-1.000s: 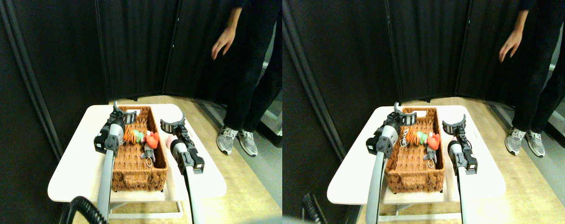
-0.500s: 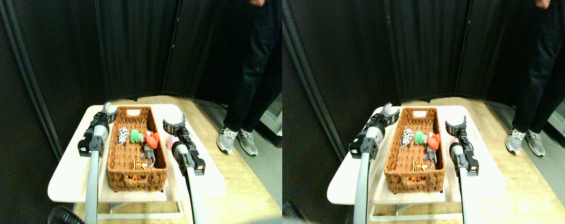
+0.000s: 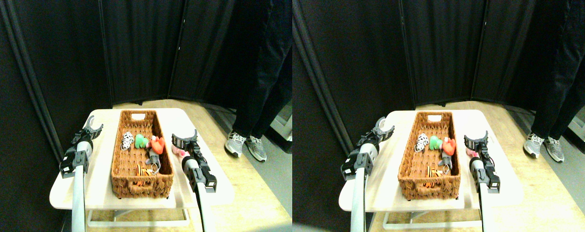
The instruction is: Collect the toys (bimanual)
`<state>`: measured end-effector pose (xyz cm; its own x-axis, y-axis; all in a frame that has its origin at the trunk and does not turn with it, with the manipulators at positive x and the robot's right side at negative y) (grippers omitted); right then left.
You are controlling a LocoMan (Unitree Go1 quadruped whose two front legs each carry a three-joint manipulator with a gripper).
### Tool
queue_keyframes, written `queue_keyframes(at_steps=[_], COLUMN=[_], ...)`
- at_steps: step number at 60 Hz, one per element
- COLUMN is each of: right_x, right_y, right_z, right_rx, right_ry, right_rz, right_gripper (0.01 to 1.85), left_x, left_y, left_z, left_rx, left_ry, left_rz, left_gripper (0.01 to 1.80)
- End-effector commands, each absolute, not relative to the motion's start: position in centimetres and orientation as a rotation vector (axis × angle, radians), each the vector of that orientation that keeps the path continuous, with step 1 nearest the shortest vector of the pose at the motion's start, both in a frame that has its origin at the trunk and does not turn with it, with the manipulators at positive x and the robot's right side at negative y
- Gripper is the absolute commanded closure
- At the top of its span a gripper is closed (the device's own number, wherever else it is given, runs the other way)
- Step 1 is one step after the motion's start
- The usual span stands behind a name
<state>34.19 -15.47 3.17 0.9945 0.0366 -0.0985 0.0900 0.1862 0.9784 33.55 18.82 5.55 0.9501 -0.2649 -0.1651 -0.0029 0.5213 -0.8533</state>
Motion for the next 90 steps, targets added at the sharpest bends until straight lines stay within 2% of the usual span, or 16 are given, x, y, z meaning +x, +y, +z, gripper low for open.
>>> queue_keyframes(at_steps=[1, 2, 6, 15, 22, 23, 34, 45, 49, 57, 58, 60, 63, 75, 85, 90], right_x=[34.0, 33.8, 33.8, 33.9, 34.2, 34.4, 35.6, 36.3, 36.4, 36.4, 36.4, 36.3, 36.1, 35.6, 35.1, 34.9], right_y=[-15.3, -15.3, -15.2, -15.1, -15.4, -15.6, -16.6, -17.2, -17.2, -17.1, -17.1, -17.0, -16.7, -16.6, -16.0, -15.5], right_z=[3.5, 3.2, 2.9, 1.5, 0.4, -0.2, -2.3, -3.6, -3.8, -3.7, -3.7, -3.5, -3.0, -1.4, 1.9, 3.8], right_rx=[1.416, 1.415, 1.41, 1.433, 1.424, 1.446, 1.458, 1.46, 1.451, 1.439, 1.435, 1.433, 1.428, 1.456, 1.432, 1.399], right_ry=[0.098, 0.114, 0.136, 0.203, 0.234, 0.241, 0.277, 0.297, 0.294, 0.241, 0.233, 0.213, 0.177, 0.116, 0.087, 0.069], right_rz=[-0.019, -0.028, -0.013, 0.021, -0.013, -0.039, -0.121, -0.172, -0.186, -0.241, -0.25, -0.281, -0.32, -0.316, -0.247, -0.168], right_gripper=[0.93, 0.86, 0.86, 1.0, 0.94, 0.99, 1.07, 1.05, 1.07, 1.3, 1.35, 1.61, 1.81, 1.85, 1.85, 1.85], left_x=[33.7, 33.7, 33.7, 33.5, 33.7, 33.7, 33.5, 33.3, 33.4, 33.6, 33.6, 33.6, 33.6, 33.4, 33.3, 33.5], left_y=[19.0, 19.0, 18.8, 18.3, 18.4, 18.5, 18.6, 18.6, 18.8, 19.2, 19.3, 19.5, 19.7, 20.8, 21.0, 21.2], left_z=[5.1, 4.7, 4.5, 4.0, 3.9, 3.9, 3.9, 4.1, 4.0, 3.6, 3.6, 3.3, 2.9, 2.2, 2.3, 2.0], left_rx=[-1.036, -1.027, -1.039, -1.051, -1.046, -1.048, -1.055, -1.036, -1.033, -1.044, -1.043, -1.042, -1.051, -1.059, -1.038, -1.047], left_ry=[0.253, 0.251, 0.251, 0.242, 0.242, 0.241, 0.241, 0.232, 0.234, 0.236, 0.235, 0.23, 0.216, 0.196, 0.177, 0.173], left_rz=[-0.129, -0.14, -0.125, -0.101, -0.106, -0.108, -0.104, -0.117, -0.121, -0.099, -0.094, -0.085, -0.063, -0.032, -0.021, -0.024], left_gripper=[1.49, 1.49, 1.49, 1.45, 1.47, 1.46, 1.47, 1.47, 1.48, 1.5, 1.5, 1.5, 1.5, 1.51, 1.58, 1.6])
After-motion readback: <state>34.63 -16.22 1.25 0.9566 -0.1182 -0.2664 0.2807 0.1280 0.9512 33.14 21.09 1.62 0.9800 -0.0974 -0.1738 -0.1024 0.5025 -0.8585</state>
